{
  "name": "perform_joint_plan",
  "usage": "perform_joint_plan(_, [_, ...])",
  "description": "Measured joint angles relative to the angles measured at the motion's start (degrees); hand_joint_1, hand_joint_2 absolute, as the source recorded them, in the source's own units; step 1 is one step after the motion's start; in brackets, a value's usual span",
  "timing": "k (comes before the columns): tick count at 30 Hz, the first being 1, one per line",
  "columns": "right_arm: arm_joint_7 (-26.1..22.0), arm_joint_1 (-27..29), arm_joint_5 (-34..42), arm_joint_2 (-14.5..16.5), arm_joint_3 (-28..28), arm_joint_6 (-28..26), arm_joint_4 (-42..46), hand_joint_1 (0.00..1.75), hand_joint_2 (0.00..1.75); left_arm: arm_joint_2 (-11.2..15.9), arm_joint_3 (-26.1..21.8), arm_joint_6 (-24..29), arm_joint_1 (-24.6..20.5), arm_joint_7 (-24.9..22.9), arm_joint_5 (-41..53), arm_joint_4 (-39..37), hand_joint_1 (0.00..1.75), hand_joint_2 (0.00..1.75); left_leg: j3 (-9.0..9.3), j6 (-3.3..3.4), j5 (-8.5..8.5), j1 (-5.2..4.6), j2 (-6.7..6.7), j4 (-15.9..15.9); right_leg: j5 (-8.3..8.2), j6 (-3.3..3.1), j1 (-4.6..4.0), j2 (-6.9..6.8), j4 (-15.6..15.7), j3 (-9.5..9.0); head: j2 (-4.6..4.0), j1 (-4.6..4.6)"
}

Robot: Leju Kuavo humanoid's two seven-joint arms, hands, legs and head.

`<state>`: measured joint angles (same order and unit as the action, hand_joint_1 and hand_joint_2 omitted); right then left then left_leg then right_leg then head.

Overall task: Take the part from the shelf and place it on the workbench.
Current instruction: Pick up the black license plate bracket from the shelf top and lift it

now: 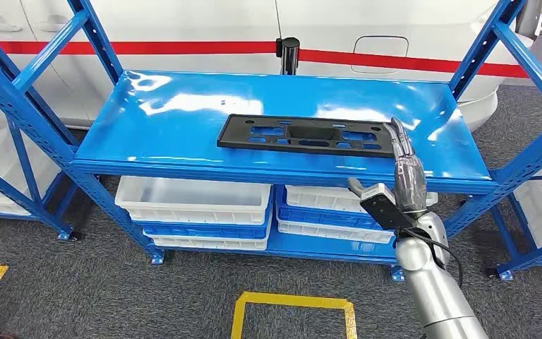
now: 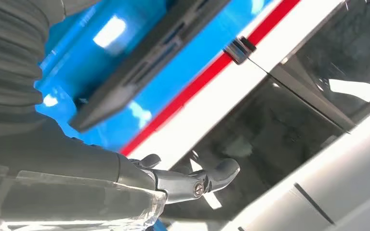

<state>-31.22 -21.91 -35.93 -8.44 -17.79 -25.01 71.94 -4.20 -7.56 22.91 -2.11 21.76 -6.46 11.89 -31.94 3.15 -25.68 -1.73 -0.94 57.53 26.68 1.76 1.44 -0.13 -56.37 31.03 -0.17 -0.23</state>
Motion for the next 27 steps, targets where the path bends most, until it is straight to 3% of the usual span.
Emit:
perform_joint_plan(13, [8.5,0.1,-22.3,-0.5,-4.4,-9.1,4.0,0.00,1.75,0.0,0.0,-0.2,-0.1,0.0,0.6,0.0,0.00,1.75,0.00,0.00,0.00,-0.01,0.00,0.0,0.00,0.00,0.00,0.00,0.0,-0.02,0.00,0.01])
perform_joint_plan(19, [16.2,-1.4,-31.6,-0.5,-9.4,-1.7,3.6,0.00,1.75,0.0,0.0,-0.6,-0.2,0.1,1.1,0.0,0.00,1.75,-0.03,0.00,0.01,0.00,0.01,0.0,0.00,0.00,0.00,0.00,0.0,-0.01,0.00,0.01])
perform_joint_plan(27, [18.8,-5.1,-34.5,-0.5,-14.3,3.3,1.6,0.00,1.75,0.1,0.0,-0.8,-0.2,0.1,1.6,0.0,0.00,1.75,-0.05,-0.02,0.02,0.00,0.00,0.0,0.00,0.00,-0.01,-0.01,0.0,-0.01,0.00,0.01])
